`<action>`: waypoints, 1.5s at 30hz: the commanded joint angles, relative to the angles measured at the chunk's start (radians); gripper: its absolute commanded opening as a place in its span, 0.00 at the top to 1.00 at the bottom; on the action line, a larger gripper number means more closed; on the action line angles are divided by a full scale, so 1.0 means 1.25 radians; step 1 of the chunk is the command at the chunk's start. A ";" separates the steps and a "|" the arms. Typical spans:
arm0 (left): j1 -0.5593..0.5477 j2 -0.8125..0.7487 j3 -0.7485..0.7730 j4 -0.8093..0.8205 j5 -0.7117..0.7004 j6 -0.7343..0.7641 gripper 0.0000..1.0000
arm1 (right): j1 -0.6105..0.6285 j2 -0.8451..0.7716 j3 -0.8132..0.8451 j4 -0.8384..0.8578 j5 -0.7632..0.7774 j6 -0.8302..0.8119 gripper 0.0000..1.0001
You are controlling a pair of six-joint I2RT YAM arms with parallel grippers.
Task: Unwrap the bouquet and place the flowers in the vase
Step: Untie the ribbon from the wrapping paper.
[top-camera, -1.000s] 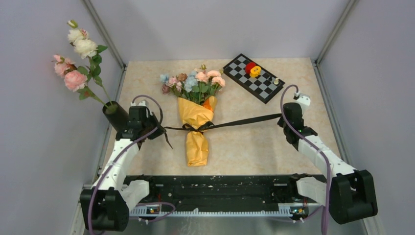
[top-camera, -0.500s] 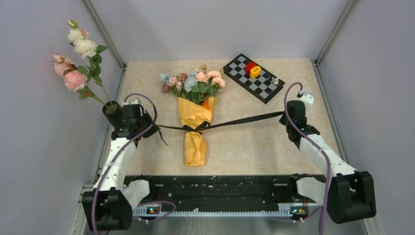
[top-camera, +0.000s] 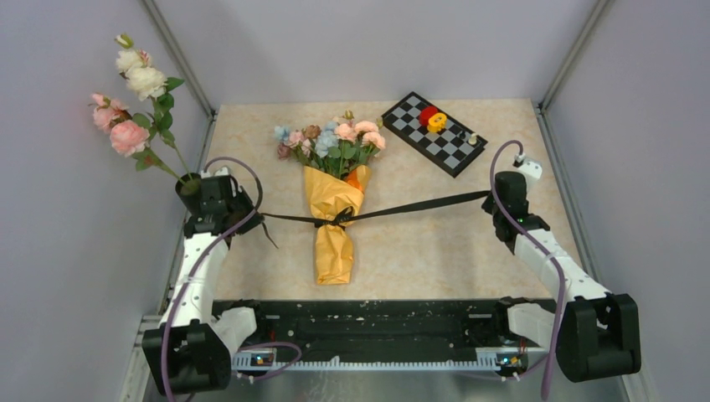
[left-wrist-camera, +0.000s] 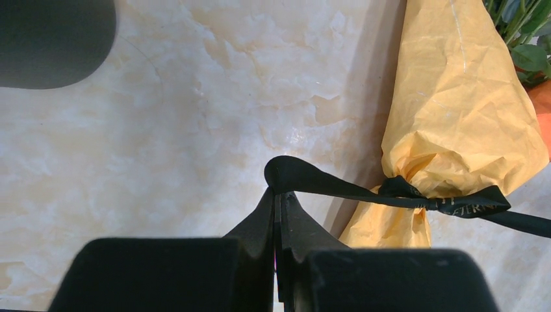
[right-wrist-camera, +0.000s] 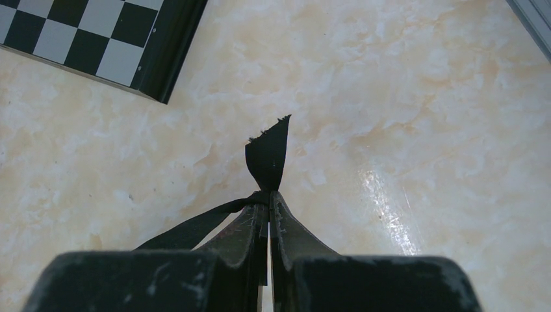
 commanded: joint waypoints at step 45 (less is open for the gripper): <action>0.058 -0.058 0.106 -0.067 -0.250 0.129 1.00 | -0.103 -0.041 0.127 -0.020 0.002 -0.012 1.00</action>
